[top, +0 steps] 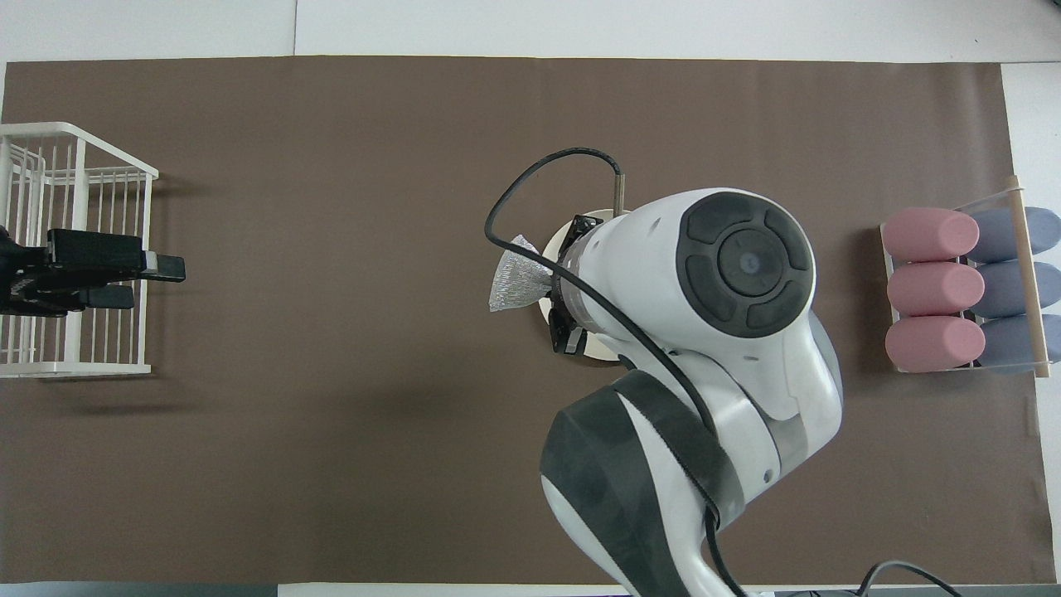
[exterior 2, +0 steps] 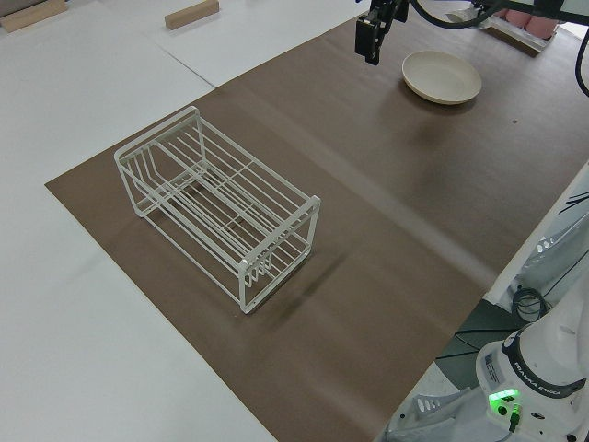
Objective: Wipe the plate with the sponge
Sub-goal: 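Carry the sponge toward the left gripper while the left gripper reaches out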
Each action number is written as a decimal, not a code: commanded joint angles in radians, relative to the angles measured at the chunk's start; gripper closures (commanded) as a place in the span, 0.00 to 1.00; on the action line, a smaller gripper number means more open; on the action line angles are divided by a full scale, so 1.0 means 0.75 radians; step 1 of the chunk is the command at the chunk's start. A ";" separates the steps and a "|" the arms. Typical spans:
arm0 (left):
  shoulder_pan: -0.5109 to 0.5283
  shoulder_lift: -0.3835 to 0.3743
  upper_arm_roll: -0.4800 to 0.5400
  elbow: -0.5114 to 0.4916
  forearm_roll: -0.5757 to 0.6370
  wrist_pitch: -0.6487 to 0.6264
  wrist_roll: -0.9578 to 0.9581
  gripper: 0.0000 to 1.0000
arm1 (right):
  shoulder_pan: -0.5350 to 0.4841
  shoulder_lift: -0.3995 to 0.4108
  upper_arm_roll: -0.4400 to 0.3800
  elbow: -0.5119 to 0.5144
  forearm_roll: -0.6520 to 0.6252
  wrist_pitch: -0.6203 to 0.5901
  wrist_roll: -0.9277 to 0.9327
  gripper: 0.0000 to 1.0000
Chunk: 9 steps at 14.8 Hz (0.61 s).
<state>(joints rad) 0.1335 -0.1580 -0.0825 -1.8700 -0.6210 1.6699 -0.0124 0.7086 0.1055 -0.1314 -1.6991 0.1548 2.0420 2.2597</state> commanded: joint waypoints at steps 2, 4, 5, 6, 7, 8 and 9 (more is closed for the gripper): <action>0.055 -0.010 -0.007 -0.182 -0.243 0.091 0.196 0.00 | 0.043 0.037 0.024 0.046 0.078 0.059 0.065 1.00; 0.059 0.008 -0.007 -0.241 -0.376 0.093 0.282 0.00 | 0.061 0.035 0.063 0.042 0.090 0.097 0.067 1.00; 0.090 0.045 -0.007 -0.259 -0.454 0.077 0.353 0.00 | 0.074 0.035 0.065 0.034 0.092 0.144 0.075 1.00; 0.108 0.085 -0.007 -0.268 -0.507 0.048 0.419 0.00 | 0.086 0.037 0.067 0.034 0.092 0.185 0.098 1.00; 0.116 0.132 -0.007 -0.270 -0.550 0.009 0.492 0.00 | 0.094 0.049 0.067 0.036 0.092 0.234 0.114 1.00; 0.145 0.165 -0.007 -0.286 -0.587 -0.021 0.558 0.00 | 0.096 0.074 0.067 0.040 0.092 0.267 0.122 1.00; 0.151 0.198 -0.007 -0.304 -0.642 -0.044 0.615 0.00 | 0.096 0.100 0.069 0.046 0.092 0.276 0.129 1.00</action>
<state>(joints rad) 0.2127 -0.0583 -0.0803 -2.0815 -1.0313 1.6841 0.3553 0.7833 0.1363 -0.0826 -1.6859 0.2147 2.2182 2.3353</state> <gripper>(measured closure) 0.000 0.885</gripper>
